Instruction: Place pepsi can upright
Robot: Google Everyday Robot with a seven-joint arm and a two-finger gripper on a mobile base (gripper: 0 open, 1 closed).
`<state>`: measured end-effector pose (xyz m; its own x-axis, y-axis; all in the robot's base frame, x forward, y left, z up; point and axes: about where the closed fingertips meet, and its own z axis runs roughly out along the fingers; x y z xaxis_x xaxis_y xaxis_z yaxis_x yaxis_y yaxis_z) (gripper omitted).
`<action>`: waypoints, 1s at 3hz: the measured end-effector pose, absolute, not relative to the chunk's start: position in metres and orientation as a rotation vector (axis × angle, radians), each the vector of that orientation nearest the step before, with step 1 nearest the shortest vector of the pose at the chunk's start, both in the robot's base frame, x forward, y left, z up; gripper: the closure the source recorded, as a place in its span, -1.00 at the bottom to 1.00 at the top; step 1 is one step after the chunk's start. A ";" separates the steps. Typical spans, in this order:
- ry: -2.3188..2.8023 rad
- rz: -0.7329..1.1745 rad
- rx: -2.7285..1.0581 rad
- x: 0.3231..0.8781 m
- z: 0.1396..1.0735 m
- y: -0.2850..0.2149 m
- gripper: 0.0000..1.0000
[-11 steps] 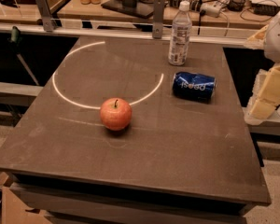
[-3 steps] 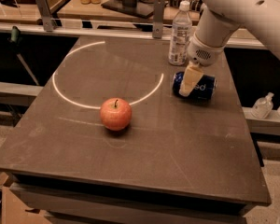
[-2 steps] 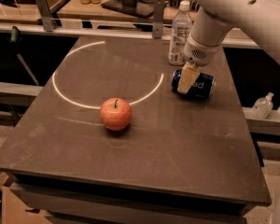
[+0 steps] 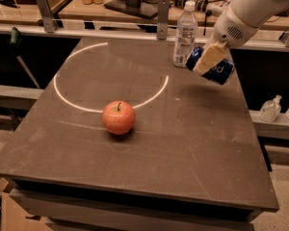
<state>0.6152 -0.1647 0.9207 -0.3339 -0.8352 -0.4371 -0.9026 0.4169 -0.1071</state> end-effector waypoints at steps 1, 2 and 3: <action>2.084 0.385 -1.416 0.614 0.932 -0.179 1.00; 1.904 0.586 -1.365 0.606 0.937 -0.174 1.00; 1.754 0.736 -1.323 0.600 0.940 -0.162 1.00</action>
Offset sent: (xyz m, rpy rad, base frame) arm -0.0290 -0.0094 0.0351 0.6992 -0.1407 0.2101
